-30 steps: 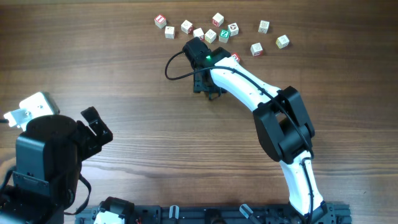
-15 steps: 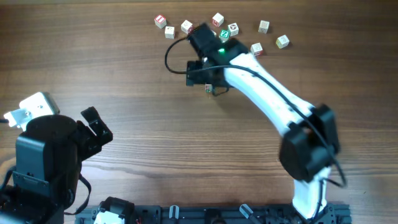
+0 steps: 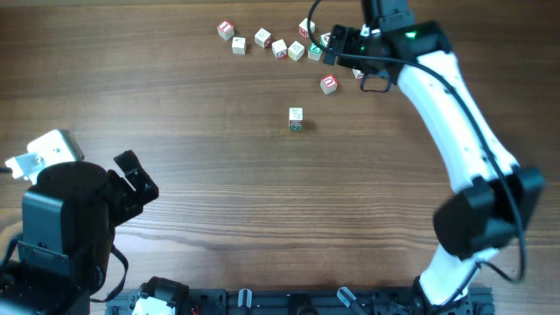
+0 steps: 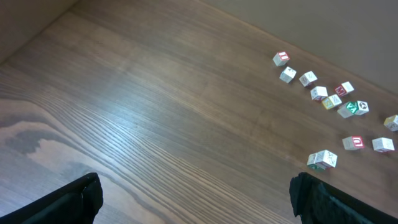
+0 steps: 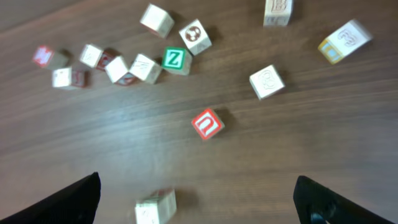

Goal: Form a tower

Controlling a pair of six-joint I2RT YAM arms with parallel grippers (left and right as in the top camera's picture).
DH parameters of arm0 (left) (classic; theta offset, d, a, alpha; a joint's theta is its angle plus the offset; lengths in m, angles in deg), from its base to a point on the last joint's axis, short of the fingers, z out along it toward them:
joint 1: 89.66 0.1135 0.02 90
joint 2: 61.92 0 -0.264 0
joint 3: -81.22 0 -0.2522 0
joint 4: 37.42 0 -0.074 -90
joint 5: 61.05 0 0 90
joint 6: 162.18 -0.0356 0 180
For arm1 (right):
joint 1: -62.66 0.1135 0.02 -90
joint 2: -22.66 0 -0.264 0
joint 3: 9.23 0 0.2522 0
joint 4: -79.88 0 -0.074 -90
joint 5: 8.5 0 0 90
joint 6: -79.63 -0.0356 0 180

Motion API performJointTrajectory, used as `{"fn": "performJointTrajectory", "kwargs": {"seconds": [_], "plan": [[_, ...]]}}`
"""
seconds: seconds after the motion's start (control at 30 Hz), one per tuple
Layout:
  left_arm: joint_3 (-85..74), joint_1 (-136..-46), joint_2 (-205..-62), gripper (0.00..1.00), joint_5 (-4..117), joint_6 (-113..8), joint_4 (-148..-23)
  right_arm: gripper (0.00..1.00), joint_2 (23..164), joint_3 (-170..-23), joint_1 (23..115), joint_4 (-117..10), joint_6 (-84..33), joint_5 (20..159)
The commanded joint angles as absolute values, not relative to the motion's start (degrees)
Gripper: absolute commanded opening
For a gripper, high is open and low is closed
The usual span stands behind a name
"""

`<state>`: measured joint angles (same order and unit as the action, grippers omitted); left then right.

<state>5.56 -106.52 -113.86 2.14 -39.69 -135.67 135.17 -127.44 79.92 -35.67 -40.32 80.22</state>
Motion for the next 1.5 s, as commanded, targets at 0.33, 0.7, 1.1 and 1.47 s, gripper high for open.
{"fn": "performJointTrajectory", "kwargs": {"seconds": [0.33,0.7,1.1,1.47], "plan": [[5.6,-106.3,-113.9,1.0,1.0,-38.7,-135.7,0.87,156.0,-127.8,80.7,-53.1,-75.1,85.7],[5.6,-106.3,-113.9,1.0,1.0,-38.7,-135.7,0.88,155.9,-138.1,80.7,-36.7,-58.8,82.1],[5.6,-106.3,-113.9,1.0,1.0,-38.7,-135.7,0.78,164.0,-140.6,80.8,-33.6,-60.1,78.9],[5.6,-106.3,-113.9,1.0,1.0,-38.7,-135.7,0.33,162.3,-140.9,80.7,-38.4,-48.6,74.6]]}}
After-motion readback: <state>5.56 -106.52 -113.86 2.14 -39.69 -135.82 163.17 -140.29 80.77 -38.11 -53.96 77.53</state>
